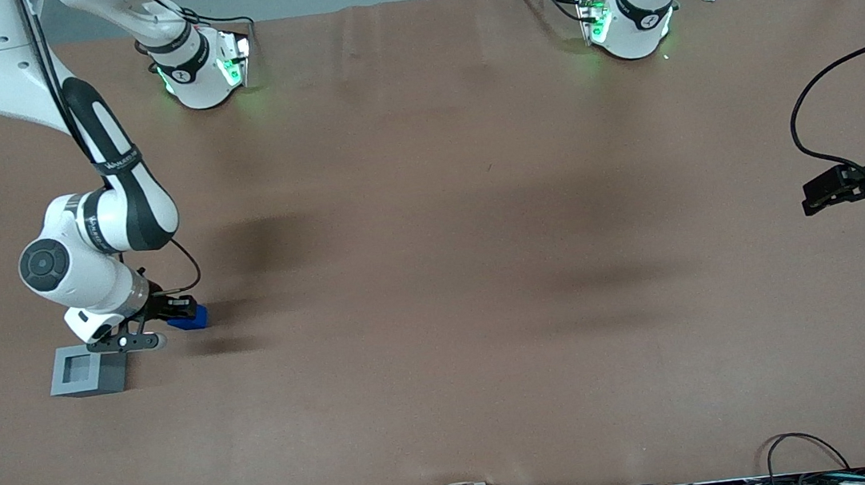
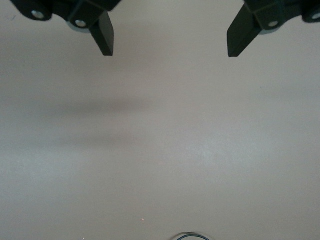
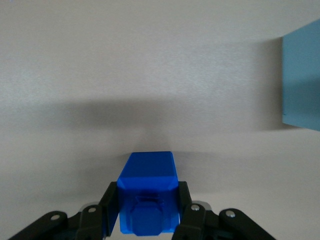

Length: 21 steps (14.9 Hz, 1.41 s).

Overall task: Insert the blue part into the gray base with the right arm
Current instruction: 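Lift the blue block and carry it over the gray base opening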

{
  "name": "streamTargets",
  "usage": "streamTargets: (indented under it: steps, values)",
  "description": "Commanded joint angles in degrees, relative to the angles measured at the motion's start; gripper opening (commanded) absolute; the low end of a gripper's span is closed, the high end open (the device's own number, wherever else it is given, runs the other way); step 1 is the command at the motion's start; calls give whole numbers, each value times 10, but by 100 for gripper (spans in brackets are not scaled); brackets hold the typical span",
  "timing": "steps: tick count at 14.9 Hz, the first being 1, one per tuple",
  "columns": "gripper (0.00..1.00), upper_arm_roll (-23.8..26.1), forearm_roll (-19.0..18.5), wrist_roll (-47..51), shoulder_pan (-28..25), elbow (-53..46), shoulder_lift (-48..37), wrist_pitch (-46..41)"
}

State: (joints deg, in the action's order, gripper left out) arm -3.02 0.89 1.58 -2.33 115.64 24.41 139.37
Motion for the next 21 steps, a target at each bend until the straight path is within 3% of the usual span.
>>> streamTargets:
  steps: [1,7,11,15,21]
  values:
    - [5,5,-1,-5,22,-31,-30,-64]
    - [5,4,-1,-40,79,-189,-37,-250]
    - [5,4,1,-101,121,-242,-26,-256]
    - [5,5,15,-104,155,-328,51,-295]
    - [4,5,14,-144,156,-367,109,-285]
